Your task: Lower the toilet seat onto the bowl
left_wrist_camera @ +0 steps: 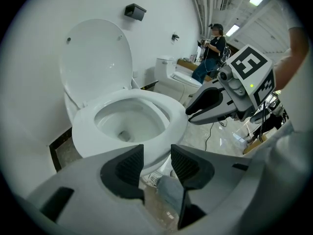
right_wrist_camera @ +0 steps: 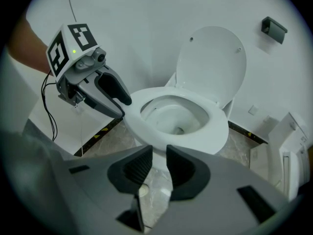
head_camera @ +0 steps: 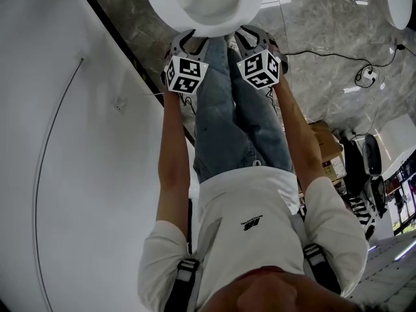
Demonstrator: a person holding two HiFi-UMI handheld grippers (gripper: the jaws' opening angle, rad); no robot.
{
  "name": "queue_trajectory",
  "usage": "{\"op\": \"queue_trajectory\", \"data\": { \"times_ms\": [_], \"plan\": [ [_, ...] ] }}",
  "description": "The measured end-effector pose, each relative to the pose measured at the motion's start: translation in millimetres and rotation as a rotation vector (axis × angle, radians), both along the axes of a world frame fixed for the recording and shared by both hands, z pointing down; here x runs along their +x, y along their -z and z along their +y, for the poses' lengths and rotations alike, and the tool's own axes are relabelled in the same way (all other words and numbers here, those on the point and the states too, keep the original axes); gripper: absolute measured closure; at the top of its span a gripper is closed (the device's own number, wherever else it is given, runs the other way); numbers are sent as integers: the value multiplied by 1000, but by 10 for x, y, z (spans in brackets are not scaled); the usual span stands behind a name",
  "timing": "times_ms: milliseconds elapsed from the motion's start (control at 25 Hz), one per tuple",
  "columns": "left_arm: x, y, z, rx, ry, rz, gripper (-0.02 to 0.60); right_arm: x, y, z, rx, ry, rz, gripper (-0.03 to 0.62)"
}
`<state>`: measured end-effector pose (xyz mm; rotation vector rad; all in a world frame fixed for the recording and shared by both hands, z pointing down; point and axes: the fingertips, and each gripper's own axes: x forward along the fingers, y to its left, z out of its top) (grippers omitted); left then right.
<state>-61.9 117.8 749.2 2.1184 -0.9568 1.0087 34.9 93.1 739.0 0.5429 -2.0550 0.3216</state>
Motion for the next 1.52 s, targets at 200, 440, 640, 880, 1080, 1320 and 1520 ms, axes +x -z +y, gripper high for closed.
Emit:
{"op": "queue_trajectory", "data": {
  "times_ms": [200,440,640,880,1080,1320,1520],
  "plan": [
    [4,-92,13,-14,6,-4,394,6,-96,17,-12,14,1,507],
    [31,-202,76,-36,18,-1,407,40,-211,75,-37,35,9,514],
    [37,-300,83,-46,27,0,417,38,-311,82,-46,44,20,516],
    [43,-427,103,-62,38,5,431,41,-444,107,-61,52,35,520],
    [39,-505,107,-62,53,15,447,39,-527,119,-65,59,46,525],
    [28,-637,112,-74,63,11,476,35,-653,138,-74,65,61,528],
    [29,-714,108,-80,65,6,489,43,-729,150,-89,73,73,531]
  ]
}}
